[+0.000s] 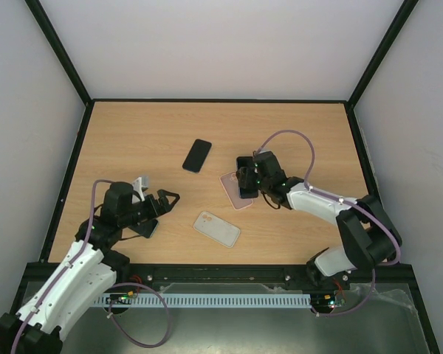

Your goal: Put the phone into the phone case

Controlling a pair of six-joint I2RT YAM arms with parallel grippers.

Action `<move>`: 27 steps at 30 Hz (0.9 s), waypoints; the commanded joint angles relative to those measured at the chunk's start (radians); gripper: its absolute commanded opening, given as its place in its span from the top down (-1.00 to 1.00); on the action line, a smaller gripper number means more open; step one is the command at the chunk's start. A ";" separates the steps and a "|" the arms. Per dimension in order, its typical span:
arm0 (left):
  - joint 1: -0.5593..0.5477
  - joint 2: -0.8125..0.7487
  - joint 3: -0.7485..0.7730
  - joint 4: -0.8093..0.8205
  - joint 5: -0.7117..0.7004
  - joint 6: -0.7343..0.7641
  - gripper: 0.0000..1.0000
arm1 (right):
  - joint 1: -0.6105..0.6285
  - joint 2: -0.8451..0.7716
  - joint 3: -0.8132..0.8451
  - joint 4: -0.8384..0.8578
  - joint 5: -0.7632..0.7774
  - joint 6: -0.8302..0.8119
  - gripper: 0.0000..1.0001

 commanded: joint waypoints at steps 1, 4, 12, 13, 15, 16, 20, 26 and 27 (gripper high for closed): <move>-0.005 -0.022 0.009 -0.012 0.002 -0.004 -0.98 | 0.022 0.026 0.000 0.194 -0.034 -0.050 -0.38; -0.005 -0.020 0.011 -0.014 0.003 -0.003 -0.98 | 0.035 0.052 -0.004 0.256 -0.037 -0.068 -0.37; -0.007 -0.007 0.012 -0.011 0.004 -0.003 -0.98 | 0.074 0.131 0.001 0.312 0.005 -0.084 -0.36; -0.006 -0.007 0.010 -0.011 0.003 -0.003 -0.98 | 0.081 0.135 -0.002 0.311 0.016 -0.086 -0.36; -0.007 -0.009 0.008 -0.011 0.002 -0.001 -0.98 | 0.092 0.139 -0.008 0.306 0.043 -0.089 -0.36; -0.007 -0.010 0.006 -0.012 -0.001 0.000 -0.98 | 0.096 0.137 -0.016 0.309 0.052 -0.091 -0.36; -0.008 -0.005 -0.001 -0.006 0.001 0.000 -0.98 | 0.116 0.130 -0.065 0.343 0.073 -0.085 -0.36; -0.009 0.001 -0.004 -0.006 0.004 0.001 -0.98 | 0.138 0.124 -0.109 0.361 0.132 -0.084 -0.36; -0.008 0.000 -0.005 -0.005 0.003 0.000 -0.98 | 0.140 0.124 -0.114 0.361 0.135 -0.080 -0.36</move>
